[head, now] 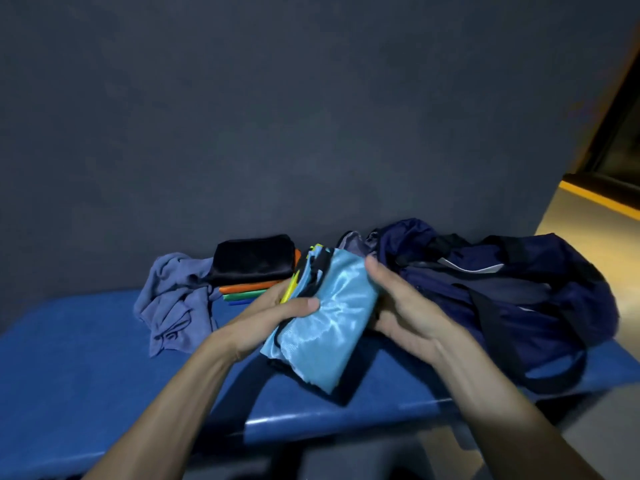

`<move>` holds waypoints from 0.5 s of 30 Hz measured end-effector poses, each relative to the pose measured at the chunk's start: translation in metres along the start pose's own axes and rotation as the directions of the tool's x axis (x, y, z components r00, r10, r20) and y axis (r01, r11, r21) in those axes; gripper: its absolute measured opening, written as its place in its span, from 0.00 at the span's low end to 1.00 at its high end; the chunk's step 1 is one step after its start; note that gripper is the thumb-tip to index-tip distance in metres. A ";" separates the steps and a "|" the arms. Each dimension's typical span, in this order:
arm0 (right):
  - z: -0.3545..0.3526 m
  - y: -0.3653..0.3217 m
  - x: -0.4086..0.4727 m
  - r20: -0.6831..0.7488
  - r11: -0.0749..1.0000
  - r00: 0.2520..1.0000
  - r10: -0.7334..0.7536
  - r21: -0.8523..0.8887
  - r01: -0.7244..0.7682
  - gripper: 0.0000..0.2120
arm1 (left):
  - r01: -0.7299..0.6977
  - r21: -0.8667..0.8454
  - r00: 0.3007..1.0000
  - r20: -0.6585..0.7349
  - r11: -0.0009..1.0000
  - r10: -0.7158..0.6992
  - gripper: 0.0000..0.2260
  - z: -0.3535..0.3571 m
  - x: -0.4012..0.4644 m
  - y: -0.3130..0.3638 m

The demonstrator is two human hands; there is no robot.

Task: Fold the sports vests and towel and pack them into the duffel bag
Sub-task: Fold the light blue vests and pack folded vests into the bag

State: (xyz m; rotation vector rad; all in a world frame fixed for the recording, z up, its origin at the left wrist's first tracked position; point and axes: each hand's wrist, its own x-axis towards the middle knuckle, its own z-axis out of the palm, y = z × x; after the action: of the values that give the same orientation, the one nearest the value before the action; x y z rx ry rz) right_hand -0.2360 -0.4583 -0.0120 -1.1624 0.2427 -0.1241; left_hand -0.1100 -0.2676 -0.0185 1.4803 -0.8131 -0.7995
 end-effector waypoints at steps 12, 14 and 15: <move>-0.020 -0.011 -0.045 -0.268 0.994 0.959 -0.097 0.031 0.109 0.40 | 0.048 0.093 0.999 0.017 0.995 -0.050 0.29 0.076 0.020 0.031; -0.019 -0.011 -0.045 -0.320 0.991 0.938 -0.131 -0.012 0.134 0.31 | 0.049 0.077 0.999 -0.022 0.996 -0.047 0.29 0.080 0.023 0.033; -0.017 -0.012 -0.045 -0.322 0.989 0.936 -0.146 -0.053 0.136 0.23 | 0.047 0.069 0.999 -0.026 0.997 -0.045 0.28 0.083 0.026 0.034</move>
State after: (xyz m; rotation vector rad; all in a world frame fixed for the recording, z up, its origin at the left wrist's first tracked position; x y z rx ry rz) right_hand -0.2836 -0.4687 -0.0015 -1.1860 0.4541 -0.4427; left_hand -0.1690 -0.3343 0.0101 1.5727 -0.7981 -0.7925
